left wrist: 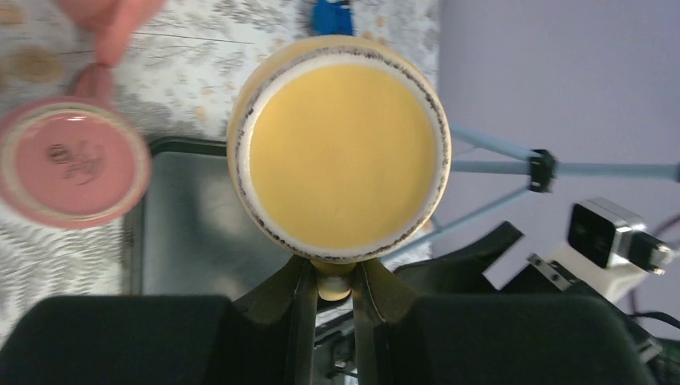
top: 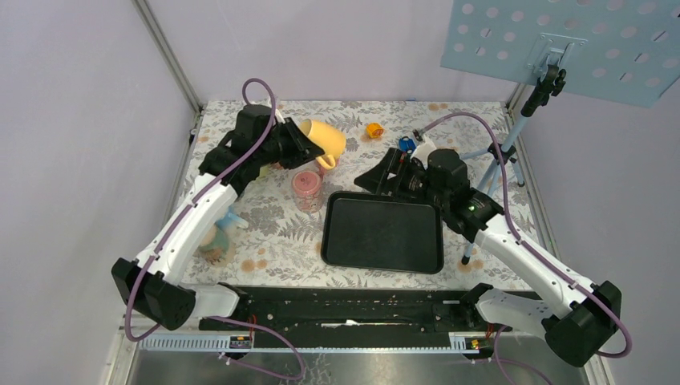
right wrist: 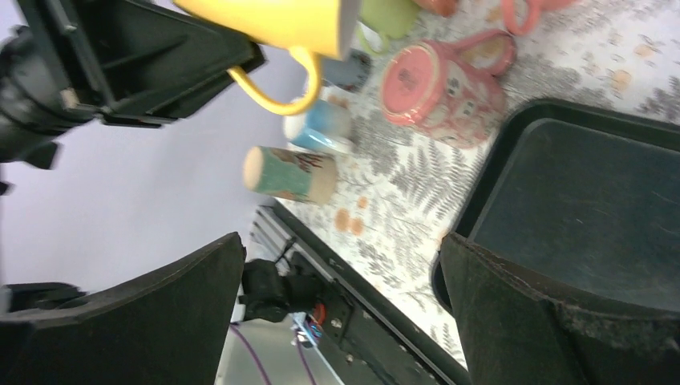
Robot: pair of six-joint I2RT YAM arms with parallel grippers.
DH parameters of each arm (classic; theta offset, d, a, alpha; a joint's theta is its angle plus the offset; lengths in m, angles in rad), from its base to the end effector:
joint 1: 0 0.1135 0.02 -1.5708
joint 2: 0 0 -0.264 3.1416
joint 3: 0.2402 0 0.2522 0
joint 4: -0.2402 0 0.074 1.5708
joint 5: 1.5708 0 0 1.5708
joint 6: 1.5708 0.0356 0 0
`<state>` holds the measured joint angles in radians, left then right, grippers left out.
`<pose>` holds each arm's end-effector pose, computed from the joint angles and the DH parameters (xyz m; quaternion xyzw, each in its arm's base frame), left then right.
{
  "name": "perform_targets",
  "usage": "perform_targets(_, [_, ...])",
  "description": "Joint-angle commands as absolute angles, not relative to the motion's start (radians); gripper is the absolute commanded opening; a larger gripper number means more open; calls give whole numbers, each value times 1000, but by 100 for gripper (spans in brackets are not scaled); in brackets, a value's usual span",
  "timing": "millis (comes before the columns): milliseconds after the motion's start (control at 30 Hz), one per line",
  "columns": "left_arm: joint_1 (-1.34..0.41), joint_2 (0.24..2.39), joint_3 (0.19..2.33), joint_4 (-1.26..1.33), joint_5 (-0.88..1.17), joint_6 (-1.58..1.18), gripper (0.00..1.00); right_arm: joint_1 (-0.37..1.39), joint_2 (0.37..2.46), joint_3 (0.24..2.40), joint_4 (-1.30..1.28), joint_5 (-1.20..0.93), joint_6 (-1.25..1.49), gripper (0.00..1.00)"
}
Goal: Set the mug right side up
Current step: Turn over the cup at the center of the board.
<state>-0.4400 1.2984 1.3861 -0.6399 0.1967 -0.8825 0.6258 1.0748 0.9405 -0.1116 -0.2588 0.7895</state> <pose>0.2508 -0.1258 0.3919 -0.1440 0.8582 -0.3656 0.3303 0.1975 0.1540 0.3460 -0.0152 0.7858 0.4738 0.3973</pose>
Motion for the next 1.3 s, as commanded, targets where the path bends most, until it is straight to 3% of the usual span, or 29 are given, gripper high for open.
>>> perform_targets(0, [-446, 1282, 1380, -330, 349, -988, 0, 632, 1082, 978, 108, -330, 889, 99])
perform_targets(433, [-467, 1255, 1258, -71, 466, -1128, 0, 632, 1163, 939, 381, -401, 1078, 95])
perform_targets(1033, [-483, 1221, 1174, 83, 474, -1203, 0, 633, 1132, 840, 405, -336, 1127, 90])
perform_targets(1267, [-483, 1207, 1149, 135, 509, -1232, 0, 628, 1170, 896, 462, -354, 1137, 90])
